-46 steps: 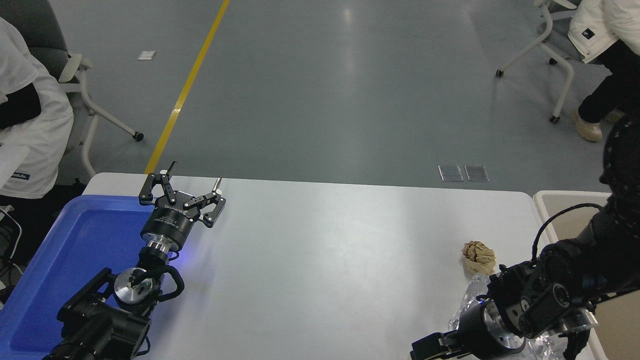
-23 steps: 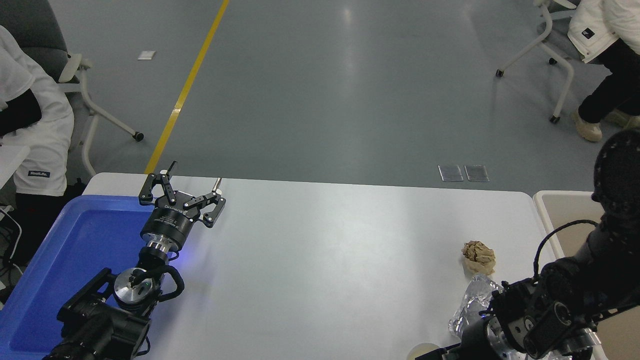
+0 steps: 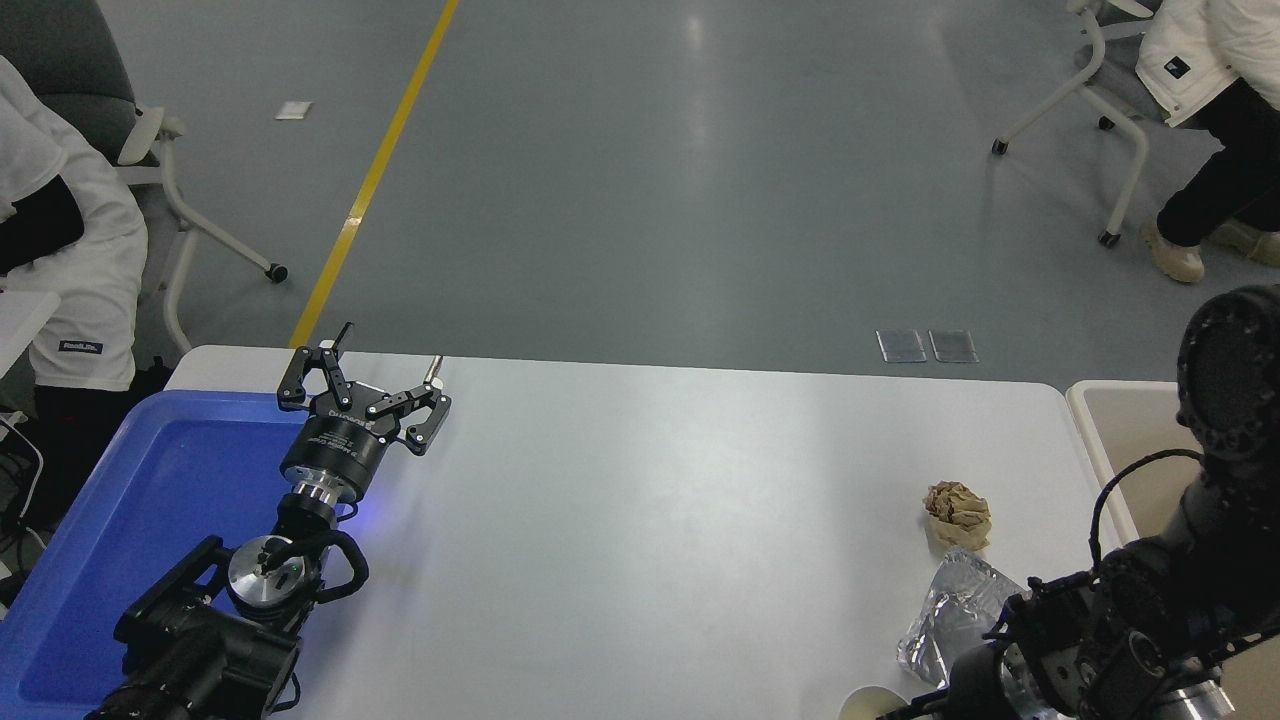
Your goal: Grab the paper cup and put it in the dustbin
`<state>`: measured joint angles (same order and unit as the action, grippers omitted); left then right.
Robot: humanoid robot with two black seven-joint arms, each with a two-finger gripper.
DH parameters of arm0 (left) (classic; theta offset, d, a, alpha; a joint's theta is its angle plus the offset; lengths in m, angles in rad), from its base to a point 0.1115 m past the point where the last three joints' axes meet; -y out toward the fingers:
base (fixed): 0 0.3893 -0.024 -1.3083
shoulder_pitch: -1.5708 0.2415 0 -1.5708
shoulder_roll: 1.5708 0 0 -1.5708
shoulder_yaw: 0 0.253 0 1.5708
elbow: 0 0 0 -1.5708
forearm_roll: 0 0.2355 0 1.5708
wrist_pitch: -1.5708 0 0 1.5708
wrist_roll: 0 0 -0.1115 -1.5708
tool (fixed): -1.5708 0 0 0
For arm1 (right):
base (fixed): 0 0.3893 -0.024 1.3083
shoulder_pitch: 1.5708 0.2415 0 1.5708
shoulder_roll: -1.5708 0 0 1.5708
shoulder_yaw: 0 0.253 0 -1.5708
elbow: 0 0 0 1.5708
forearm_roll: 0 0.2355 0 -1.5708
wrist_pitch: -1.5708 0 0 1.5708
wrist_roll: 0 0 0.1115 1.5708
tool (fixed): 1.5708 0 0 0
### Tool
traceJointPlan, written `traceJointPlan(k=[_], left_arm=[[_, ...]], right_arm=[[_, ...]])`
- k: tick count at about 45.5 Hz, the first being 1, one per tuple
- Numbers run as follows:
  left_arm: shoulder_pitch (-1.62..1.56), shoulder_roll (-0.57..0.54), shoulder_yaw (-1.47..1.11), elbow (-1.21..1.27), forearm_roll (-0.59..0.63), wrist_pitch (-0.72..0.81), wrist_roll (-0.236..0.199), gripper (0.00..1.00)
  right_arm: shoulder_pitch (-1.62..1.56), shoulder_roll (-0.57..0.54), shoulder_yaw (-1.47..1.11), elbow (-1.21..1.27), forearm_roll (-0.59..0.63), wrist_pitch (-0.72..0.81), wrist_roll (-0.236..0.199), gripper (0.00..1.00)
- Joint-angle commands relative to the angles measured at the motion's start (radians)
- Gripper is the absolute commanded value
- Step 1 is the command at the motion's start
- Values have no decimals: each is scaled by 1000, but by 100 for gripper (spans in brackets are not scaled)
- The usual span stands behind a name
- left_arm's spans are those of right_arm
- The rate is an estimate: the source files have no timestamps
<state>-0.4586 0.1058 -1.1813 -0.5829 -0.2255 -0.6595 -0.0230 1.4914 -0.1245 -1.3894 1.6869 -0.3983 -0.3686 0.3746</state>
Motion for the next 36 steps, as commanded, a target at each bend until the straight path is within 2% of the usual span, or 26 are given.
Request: traceJointPlan(k=[1, 8, 16, 25, 36], left_arm=[[0, 0, 0, 0, 0, 0, 0, 99], [0, 0, 0, 0, 0, 0, 0, 99], [0, 0, 0, 0, 0, 0, 0, 99], [0, 0, 0, 0, 0, 0, 0, 99], [0, 0, 0, 0, 0, 0, 0, 99]], right_arm=[[26, -7, -5, 4, -8, -4, 3, 0], [113, -43, -5, 30, -8, -1, 7, 0], [302, -124, -5, 58, -8, 52, 56, 0], [562, -260, 36, 57, 4, 325, 64, 0], [817, -353, 43, 57, 13, 609, 61, 0]])
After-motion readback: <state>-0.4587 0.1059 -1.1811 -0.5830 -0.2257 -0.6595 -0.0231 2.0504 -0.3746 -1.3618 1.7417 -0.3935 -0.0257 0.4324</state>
